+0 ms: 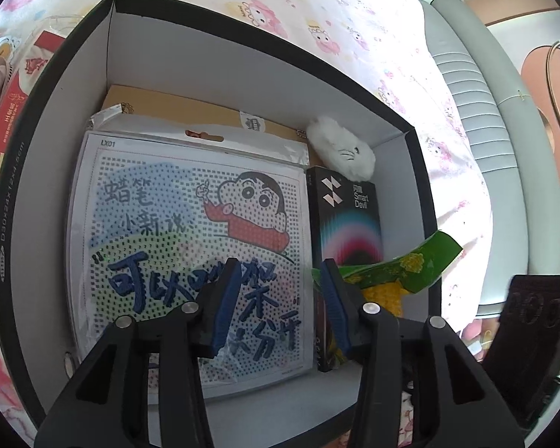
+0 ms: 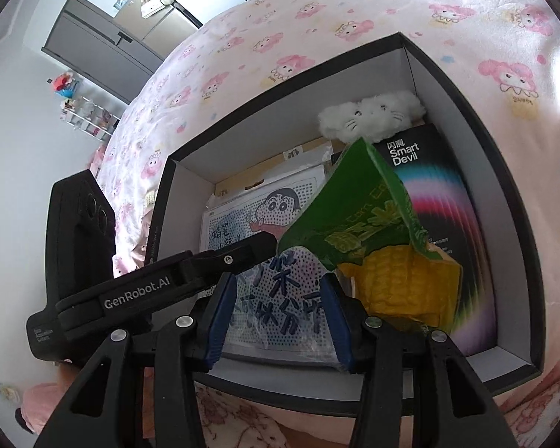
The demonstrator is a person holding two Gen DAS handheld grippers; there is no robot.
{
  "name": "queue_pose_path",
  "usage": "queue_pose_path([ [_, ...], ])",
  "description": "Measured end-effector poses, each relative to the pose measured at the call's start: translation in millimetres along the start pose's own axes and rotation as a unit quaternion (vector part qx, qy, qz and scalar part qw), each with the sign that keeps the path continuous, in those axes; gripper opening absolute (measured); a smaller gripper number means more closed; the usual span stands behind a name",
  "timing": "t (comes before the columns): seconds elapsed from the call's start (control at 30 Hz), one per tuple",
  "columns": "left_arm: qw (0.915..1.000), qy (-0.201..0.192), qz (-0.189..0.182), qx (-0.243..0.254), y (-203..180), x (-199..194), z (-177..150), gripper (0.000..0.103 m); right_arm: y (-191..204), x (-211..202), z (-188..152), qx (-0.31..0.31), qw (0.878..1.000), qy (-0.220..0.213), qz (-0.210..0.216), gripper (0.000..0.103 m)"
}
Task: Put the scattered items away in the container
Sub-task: 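Lower the corn snack bag beside the Smart Devil box and release, then withdraw the left gripper up from the box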
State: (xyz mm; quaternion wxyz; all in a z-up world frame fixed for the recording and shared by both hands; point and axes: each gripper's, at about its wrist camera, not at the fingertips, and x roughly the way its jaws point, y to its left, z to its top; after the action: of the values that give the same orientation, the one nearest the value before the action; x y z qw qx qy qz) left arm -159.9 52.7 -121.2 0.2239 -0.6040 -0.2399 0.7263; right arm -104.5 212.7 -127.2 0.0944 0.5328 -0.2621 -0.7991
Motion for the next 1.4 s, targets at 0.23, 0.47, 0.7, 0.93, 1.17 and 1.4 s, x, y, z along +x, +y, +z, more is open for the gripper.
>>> queue_pose_path([
  [0.23,1.0,0.003,-0.005,0.004,6,5,5,0.045,-14,6,9,0.025,0.999,-0.004,-0.039,0.04],
  [0.47,0.9996,0.018,-0.017,0.013,-1,14,3,0.046,-12,-18,13,0.016,0.997,-0.031,-0.065,0.04],
  [0.7,0.9957,0.059,-0.056,0.044,-21,31,-8,0.046,-21,-25,13,0.027,0.996,-0.042,-0.079,0.04],
  [0.93,0.9979,0.012,-0.031,0.057,-23,5,-10,0.046,-9,-40,12,0.009,0.993,-0.06,-0.104,0.04],
  [1.17,0.9865,-0.09,0.048,0.127,-62,-57,-36,0.044,20,-69,0,-0.031,0.984,-0.099,-0.145,0.041],
  [1.4,0.9651,-0.162,0.109,0.175,-98,-96,-61,0.053,55,-111,-17,-0.076,0.976,-0.144,-0.142,0.041],
])
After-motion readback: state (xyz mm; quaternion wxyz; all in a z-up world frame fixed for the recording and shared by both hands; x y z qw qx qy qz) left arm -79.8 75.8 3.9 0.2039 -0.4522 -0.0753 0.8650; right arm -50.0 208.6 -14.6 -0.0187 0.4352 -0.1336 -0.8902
